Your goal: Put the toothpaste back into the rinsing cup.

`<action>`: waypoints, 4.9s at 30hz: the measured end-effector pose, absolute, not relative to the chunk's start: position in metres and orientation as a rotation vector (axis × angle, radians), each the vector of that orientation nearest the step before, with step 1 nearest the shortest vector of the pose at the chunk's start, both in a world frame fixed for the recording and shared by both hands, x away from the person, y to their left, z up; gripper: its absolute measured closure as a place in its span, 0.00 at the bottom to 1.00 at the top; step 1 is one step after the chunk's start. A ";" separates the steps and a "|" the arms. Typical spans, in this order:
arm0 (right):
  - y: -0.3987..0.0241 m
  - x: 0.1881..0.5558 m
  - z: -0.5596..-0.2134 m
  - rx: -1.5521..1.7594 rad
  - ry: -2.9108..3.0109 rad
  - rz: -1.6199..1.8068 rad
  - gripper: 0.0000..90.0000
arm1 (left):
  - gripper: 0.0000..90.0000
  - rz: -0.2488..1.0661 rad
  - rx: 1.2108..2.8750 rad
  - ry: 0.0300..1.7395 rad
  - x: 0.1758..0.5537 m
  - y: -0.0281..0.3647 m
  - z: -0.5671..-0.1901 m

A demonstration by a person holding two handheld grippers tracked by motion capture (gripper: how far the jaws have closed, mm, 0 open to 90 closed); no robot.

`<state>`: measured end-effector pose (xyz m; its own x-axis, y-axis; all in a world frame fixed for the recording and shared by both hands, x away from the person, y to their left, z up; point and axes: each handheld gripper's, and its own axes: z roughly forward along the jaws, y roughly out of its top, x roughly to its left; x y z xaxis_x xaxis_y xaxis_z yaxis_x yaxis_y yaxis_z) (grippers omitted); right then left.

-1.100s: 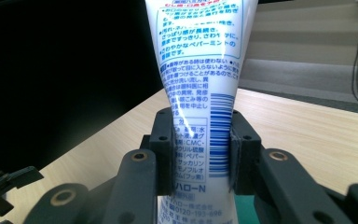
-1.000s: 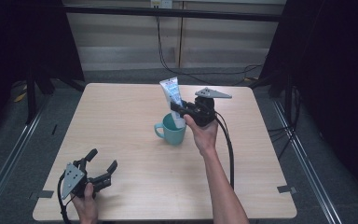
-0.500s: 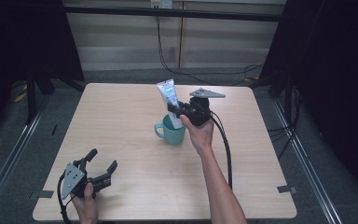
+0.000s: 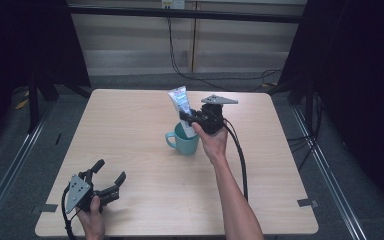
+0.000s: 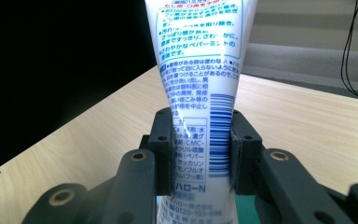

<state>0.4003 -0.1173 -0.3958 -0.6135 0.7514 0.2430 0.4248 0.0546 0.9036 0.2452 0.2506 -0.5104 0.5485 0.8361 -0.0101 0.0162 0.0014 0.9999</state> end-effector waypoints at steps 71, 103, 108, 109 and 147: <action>-0.130 0.401 -0.440 1.230 2.138 1.447 0.72 | 0.17 0.758 1.441 0.781 0.245 0.251 -0.510; -0.140 0.390 -0.431 1.213 2.078 1.538 0.45 | 0.17 0.760 1.448 0.778 0.245 0.251 -0.510; -0.143 0.385 -0.430 1.213 2.063 1.547 0.39 | 0.17 0.761 1.449 0.777 0.245 0.252 -0.510; -0.144 0.384 -0.429 1.219 2.059 1.548 0.38 | 0.17 0.763 1.448 0.779 0.245 0.252 -0.510; -0.176 0.338 -0.421 1.263 1.927 1.590 0.30 | 0.17 0.763 1.442 0.784 0.245 0.251 -0.510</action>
